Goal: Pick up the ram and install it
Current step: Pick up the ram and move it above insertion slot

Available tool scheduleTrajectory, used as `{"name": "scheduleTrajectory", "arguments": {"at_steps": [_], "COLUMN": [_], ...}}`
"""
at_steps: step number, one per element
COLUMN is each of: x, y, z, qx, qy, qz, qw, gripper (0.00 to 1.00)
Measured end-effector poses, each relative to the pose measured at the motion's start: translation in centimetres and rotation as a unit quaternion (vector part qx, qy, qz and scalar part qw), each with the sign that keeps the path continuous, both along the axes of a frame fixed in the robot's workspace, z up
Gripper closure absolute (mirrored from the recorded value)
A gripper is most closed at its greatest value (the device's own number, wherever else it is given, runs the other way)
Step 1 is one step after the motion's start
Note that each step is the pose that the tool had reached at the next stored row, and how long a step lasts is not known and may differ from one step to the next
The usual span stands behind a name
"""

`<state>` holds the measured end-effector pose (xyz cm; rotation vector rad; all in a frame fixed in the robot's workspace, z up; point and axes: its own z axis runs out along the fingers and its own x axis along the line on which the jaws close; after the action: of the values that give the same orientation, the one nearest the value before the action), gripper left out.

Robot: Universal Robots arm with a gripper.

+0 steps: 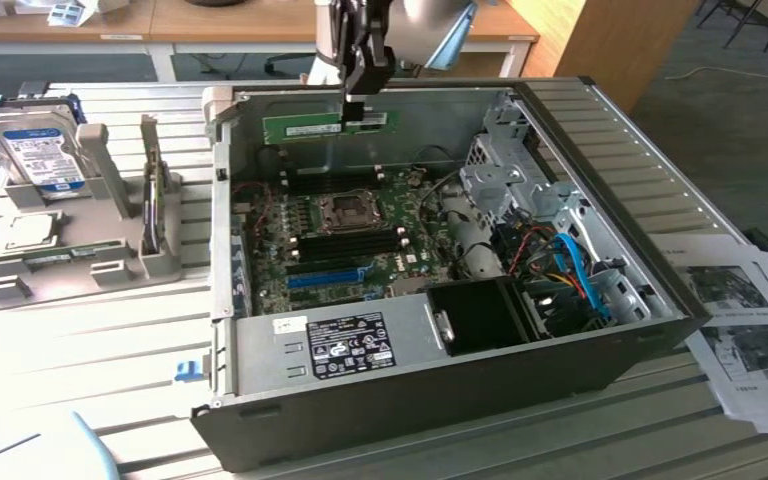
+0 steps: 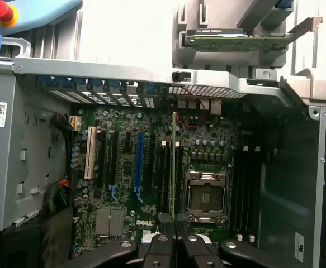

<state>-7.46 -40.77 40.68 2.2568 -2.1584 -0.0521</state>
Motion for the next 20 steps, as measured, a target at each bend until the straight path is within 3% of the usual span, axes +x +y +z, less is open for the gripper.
{"name": "scheduleTrajectory", "arguments": {"at_steps": [4,20], "x": [0.56,0.6], "y": [-0.01,0.0], "z": [0.0,0.0], "qx": [0.0,0.0], "qy": [0.0,0.0], "qz": [0.0,-0.002], "qw": [1.0,1.0], "gripper": [0.89,0.89]}}
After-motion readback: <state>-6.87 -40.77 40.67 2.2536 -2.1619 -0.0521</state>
